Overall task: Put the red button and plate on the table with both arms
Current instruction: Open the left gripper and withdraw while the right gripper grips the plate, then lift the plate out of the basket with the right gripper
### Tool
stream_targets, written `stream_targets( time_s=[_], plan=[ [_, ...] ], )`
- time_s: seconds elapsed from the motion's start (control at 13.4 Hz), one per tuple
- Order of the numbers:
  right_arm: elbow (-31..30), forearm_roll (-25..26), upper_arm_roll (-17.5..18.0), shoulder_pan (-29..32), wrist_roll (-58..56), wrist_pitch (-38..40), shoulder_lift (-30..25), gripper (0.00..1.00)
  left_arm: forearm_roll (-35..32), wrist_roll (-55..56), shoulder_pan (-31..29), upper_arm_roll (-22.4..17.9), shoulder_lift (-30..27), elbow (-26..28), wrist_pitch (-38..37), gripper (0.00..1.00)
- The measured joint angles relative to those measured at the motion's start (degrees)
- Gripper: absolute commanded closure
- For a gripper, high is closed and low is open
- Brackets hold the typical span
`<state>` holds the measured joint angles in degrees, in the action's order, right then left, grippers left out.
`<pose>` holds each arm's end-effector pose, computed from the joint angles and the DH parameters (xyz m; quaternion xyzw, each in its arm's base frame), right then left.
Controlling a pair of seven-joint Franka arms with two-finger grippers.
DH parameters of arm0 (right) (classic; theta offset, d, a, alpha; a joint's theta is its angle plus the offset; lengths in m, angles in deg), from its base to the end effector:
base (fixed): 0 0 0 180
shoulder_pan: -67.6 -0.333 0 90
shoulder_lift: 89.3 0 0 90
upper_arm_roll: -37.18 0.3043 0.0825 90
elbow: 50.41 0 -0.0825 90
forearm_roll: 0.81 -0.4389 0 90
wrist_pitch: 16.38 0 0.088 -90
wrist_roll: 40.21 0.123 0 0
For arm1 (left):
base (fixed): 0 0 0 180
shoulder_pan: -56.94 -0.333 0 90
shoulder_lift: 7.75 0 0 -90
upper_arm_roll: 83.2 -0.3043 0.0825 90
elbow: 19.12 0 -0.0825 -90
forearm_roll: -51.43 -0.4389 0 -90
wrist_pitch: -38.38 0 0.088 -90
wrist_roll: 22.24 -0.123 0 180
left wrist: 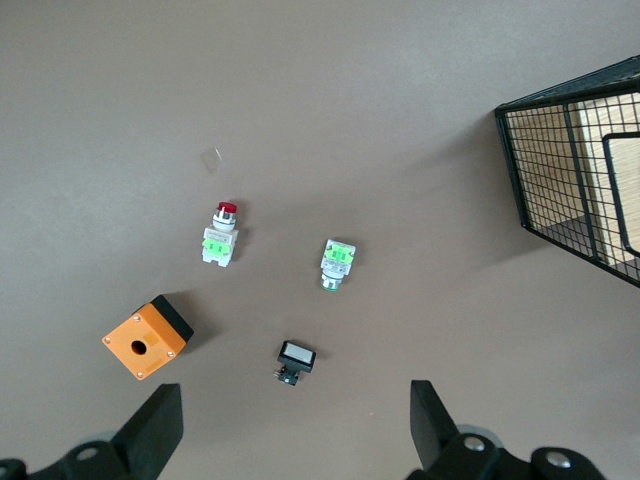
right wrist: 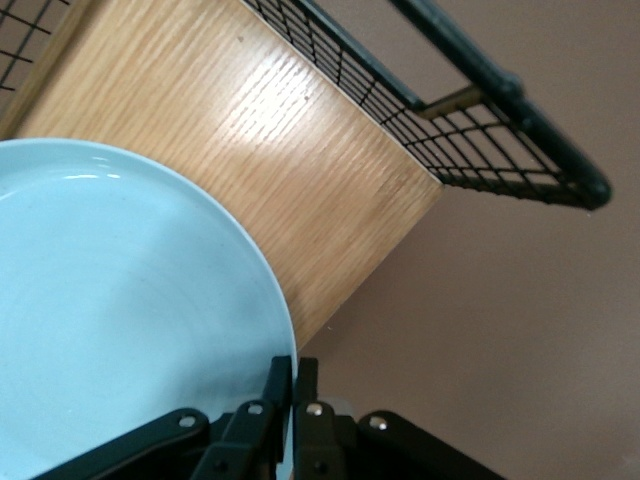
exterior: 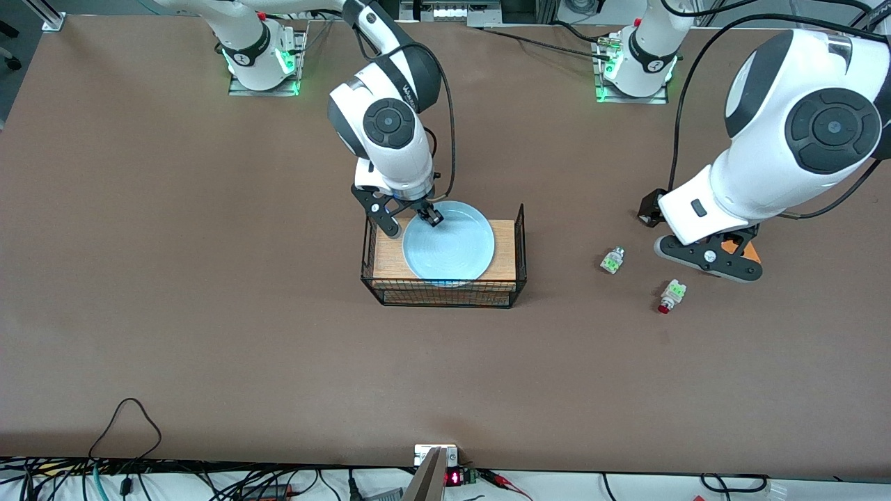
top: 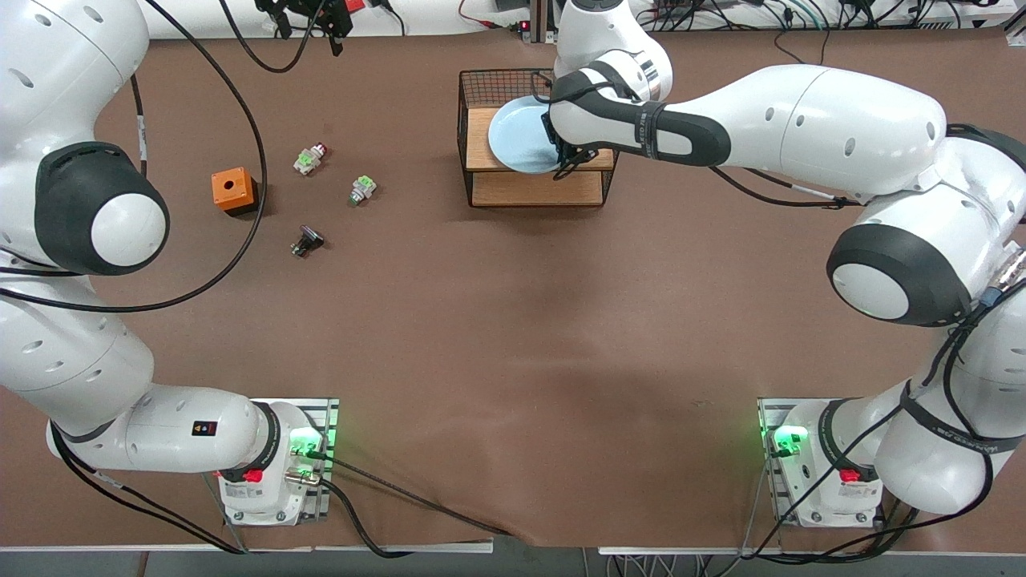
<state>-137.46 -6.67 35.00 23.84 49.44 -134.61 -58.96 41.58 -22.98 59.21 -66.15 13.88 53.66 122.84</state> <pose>0.5487 0.5003 0.3040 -0.9039 0.4263 0.0293 0.0216 0.6740 -0.1778 0.5066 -0.9824 0.1665 0.0731 0.0435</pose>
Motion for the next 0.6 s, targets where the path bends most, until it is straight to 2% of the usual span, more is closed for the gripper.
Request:
stream_targets(
  time_s=[0.22,0.6],
  plan=[
    [0.4,-0.1,0.0,-0.3,-0.7,0.7,-2.6,1.0,0.0,0.2,0.1,0.2,0.0,0.0,-0.4,0.0],
    [1.0,-3.6,-0.3,-0.3,-0.9,4.3,-9.0,1.0,0.0,0.2,0.9,0.3,0.2,0.0,-0.4,0.0]
  ],
)
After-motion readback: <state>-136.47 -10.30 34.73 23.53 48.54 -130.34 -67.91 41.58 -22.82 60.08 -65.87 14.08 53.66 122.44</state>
